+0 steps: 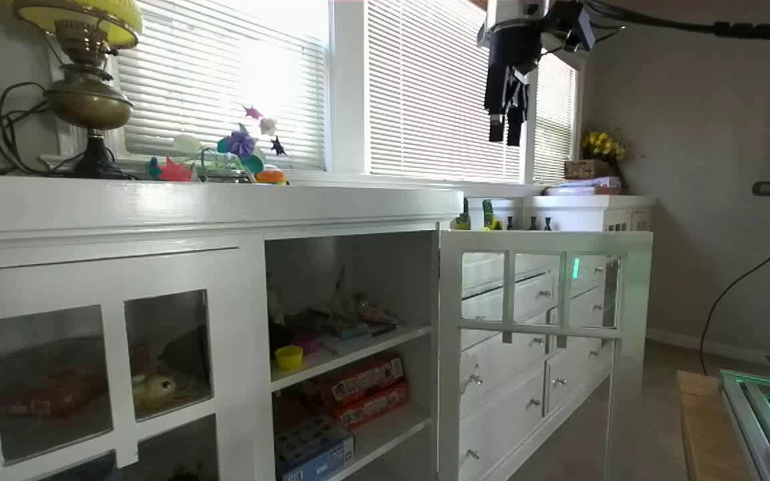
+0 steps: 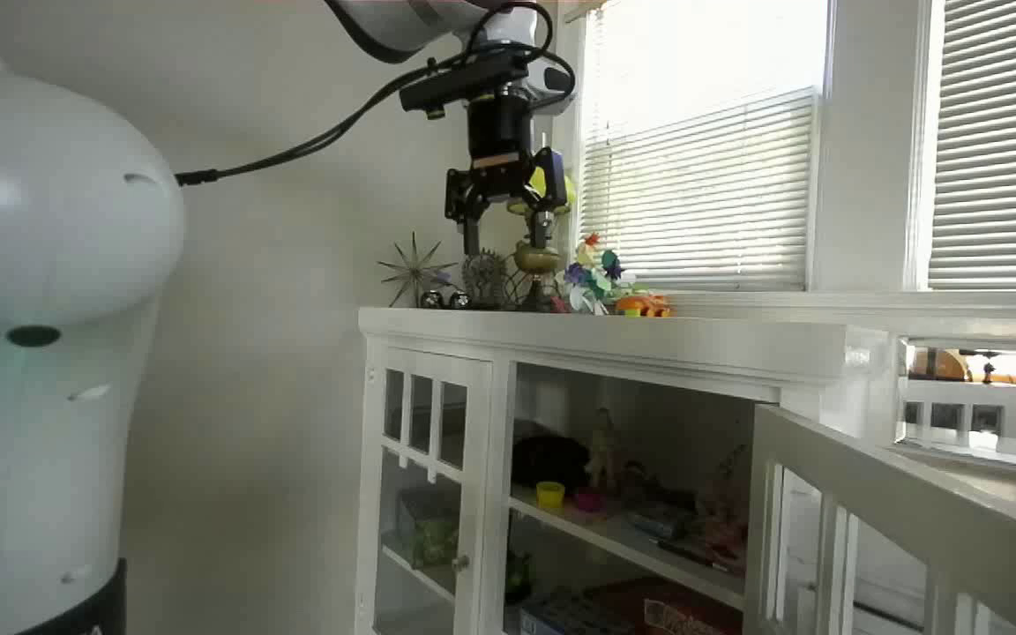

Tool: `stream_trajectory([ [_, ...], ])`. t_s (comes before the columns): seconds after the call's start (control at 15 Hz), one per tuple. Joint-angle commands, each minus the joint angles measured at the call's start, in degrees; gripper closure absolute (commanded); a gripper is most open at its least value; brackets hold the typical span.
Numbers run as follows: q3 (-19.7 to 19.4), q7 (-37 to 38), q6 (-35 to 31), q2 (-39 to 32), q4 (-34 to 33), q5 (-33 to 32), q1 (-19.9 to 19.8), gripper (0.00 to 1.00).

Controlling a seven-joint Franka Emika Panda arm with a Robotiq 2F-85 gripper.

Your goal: Remove the yellow bowl from the open cabinet and place it on the counter then close the cabinet door.

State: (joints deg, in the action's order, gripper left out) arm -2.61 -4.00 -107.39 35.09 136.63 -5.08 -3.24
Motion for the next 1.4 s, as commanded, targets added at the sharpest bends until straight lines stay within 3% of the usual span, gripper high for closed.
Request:
stream_trajectory([
  [0.0,-0.2,0.13,0.1,-0.02,-0.1,-0.12,0.27,0.0],
  [0.67,-0.2,0.13,0.1,-0.02,-0.1,-0.12,0.27,0.0],
  [0.87,1.22,4.2,-5.14,-4.43,2.43,-1.58,-0.72,0.0],
  [1.33,2.69,12.67,-24.97,-18.32,5.97,-1.29,-1.36,0.0],
])
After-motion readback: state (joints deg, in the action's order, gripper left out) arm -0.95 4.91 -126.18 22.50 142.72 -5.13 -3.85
